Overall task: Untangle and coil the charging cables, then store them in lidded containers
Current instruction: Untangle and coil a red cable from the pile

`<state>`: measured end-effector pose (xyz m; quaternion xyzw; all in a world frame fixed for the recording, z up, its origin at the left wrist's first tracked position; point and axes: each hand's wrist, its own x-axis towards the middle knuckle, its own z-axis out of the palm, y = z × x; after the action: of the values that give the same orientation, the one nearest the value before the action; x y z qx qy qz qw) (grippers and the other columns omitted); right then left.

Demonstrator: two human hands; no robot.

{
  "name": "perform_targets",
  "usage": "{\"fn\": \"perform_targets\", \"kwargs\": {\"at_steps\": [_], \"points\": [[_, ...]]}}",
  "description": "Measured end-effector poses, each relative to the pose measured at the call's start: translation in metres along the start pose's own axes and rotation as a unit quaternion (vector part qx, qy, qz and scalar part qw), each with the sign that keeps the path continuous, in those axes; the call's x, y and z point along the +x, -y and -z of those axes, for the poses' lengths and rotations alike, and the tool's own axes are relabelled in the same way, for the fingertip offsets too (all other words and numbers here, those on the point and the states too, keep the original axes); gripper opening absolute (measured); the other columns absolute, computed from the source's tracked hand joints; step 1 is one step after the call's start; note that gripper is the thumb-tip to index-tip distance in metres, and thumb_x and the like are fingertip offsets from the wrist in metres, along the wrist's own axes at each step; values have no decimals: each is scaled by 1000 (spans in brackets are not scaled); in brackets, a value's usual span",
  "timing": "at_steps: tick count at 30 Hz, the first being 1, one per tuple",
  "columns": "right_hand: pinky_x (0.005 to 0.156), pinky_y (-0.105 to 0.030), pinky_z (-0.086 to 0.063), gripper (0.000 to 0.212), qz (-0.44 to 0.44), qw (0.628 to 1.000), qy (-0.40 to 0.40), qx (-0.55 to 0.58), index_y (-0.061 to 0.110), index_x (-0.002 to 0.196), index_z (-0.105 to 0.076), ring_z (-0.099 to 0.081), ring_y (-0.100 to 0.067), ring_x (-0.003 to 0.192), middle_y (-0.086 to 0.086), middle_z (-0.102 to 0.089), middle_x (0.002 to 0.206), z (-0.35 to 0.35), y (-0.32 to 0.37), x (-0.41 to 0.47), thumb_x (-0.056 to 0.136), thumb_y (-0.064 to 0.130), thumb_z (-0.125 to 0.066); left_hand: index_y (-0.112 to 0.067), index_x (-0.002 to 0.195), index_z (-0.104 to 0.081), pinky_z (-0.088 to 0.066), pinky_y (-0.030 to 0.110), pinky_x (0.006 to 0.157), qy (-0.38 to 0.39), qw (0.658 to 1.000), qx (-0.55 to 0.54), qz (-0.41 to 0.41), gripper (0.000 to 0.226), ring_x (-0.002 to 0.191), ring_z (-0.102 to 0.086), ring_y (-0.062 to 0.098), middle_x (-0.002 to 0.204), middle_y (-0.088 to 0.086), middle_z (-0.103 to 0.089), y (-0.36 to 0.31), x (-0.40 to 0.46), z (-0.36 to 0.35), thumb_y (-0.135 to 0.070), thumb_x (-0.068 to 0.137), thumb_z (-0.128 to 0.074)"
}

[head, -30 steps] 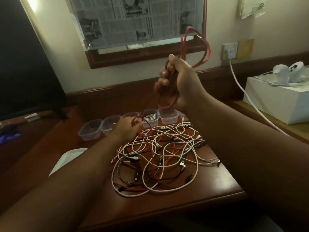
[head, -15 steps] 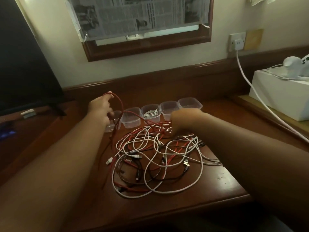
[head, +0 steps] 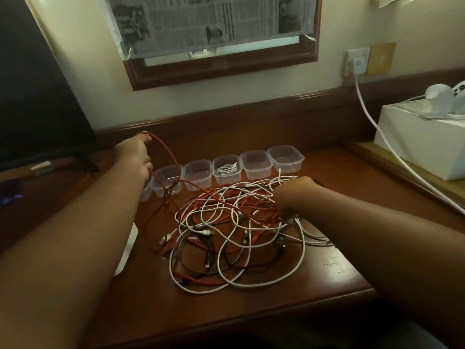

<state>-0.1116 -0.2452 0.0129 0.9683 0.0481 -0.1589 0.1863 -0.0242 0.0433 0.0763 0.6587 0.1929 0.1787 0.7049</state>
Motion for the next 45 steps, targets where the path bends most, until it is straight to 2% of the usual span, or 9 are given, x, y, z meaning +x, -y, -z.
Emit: {"fn": "perform_targets", "kwargs": {"at_steps": [5,10,15,19,27,30,34,36,45], "points": [[80,-37,-53,26,-29,997,-53,53,19,109,-60,-59,-20,89,3,-57,88,0,-14,-1,89,35,-60,-20,107,-69,-36,25,44,-32,995,80,-53,22,54,-37,11,68,-3,-49,-3,13,13,-31,90,-61],[74,-33,-55,19,-75,948,-112,289,15,92,-61,-62,-18,77,-1,-62,82,-6,-33,13,92,33,-53,-16,114,-70,-50,48,93,-40,964,226,-131,31,102,-62,32,116,14,-68,-3,24,25,-37,92,-63],[53,-27,-45,19,0,601,-169,782,9,94,-58,-56,-16,59,-8,-65,82,11,-28,7,101,16,-41,-11,124,-64,-43,35,81,100,922,351,-127,32,101,-59,26,118,11,-65,16,11,18,-26,96,-63],[91,-39,-55,35,124,352,-172,912,1,120,-59,-69,-22,103,-11,-69,118,35,-18,-10,99,10,-32,-20,105,-62,-47,34,74,194,848,465,-162,15,91,-59,21,105,7,-63,34,-11,7,-33,97,-60],[96,-44,-53,16,203,104,-143,963,7,103,-52,-69,-29,94,-12,-67,89,74,-16,-42,98,18,-40,-21,128,-58,-43,35,90,280,731,595,-185,52,112,-56,23,131,11,-59,73,-38,-15,-58,101,-35],[60,-23,-46,16,138,196,-165,957,14,80,-49,-48,-12,56,1,-48,61,75,-17,-43,95,18,-46,-11,133,-56,-43,31,81,240,773,567,-153,55,94,-55,18,124,14,-60,76,-45,-18,-46,108,-22],[46,-23,-41,3,90,672,-196,709,12,92,-55,-47,-11,54,0,-52,69,58,-16,-35,94,14,-53,-11,126,-62,-47,40,88,200,816,536,-85,59,100,-61,30,110,19,-65,67,-33,-16,-47,107,-20],[56,-23,-48,8,119,835,-131,521,11,101,-57,-54,-14,65,-3,-57,80,41,-9,-27,93,13,-57,-12,104,-71,-43,34,70,197,856,477,-46,61,73,-55,23,81,12,-59,61,-26,-14,-52,105,-24],[74,-31,-51,16,128,939,20,319,16,110,-58,-58,-17,79,-2,-59,91,-18,21,-8,95,22,-56,-17,84,-68,-20,21,43,163,940,297,46,39,51,-26,10,63,-3,-37,36,-16,-3,-42,103,-44]]}}
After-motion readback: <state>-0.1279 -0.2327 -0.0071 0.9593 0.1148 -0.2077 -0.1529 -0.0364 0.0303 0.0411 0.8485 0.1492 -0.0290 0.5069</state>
